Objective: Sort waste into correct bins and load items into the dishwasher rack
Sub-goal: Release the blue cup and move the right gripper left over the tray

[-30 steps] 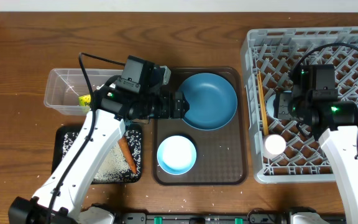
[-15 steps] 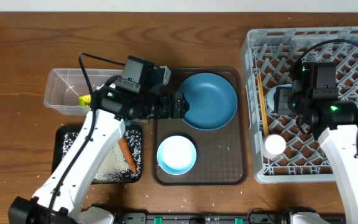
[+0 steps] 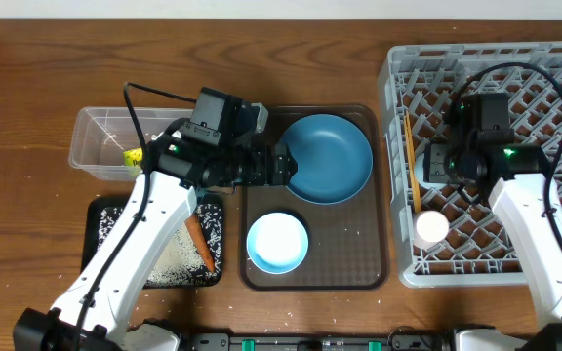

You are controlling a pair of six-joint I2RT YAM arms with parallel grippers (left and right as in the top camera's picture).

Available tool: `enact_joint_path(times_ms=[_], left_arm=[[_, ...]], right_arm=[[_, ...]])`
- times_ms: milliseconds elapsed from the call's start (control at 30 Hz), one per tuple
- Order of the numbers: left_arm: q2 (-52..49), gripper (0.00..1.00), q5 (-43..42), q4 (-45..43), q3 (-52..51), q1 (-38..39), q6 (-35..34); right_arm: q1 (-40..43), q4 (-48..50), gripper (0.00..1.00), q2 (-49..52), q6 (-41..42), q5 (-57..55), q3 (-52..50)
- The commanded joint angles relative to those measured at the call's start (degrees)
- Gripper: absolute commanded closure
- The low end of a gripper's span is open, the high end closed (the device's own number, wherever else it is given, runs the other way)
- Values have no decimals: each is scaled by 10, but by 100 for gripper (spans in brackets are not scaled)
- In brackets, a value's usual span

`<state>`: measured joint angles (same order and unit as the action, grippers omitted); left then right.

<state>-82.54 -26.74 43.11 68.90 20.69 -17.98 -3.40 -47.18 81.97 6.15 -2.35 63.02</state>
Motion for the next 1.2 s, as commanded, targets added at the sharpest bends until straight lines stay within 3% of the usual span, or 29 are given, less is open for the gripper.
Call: enact_joint_path(times_ms=[0, 67, 200, 433, 600, 833, 1167], left_arm=[[-1, 6, 5, 1, -2, -1, 4], [-1, 6, 5, 1, -2, -1, 4], [-1, 6, 5, 2, -2, -1, 4], [-1, 6, 5, 2, -2, -1, 4], [-1, 6, 5, 2, -2, -1, 4], [-1, 5, 5, 2, -2, -1, 4], [-1, 6, 5, 1, -2, -1, 3]], right_arm=[[8, 3, 29, 0, -7, -7, 10], [8, 3, 16, 0, -7, -7, 10], [8, 0, 14, -2, -11, -9, 11], [7, -3, 30, -26, -15, 12, 27], [7, -4, 46, -60, -15, 124, 30], [-13, -7, 46, -68, -15, 266, 29], [-116, -34, 45, -67, 19, 257, 28]])
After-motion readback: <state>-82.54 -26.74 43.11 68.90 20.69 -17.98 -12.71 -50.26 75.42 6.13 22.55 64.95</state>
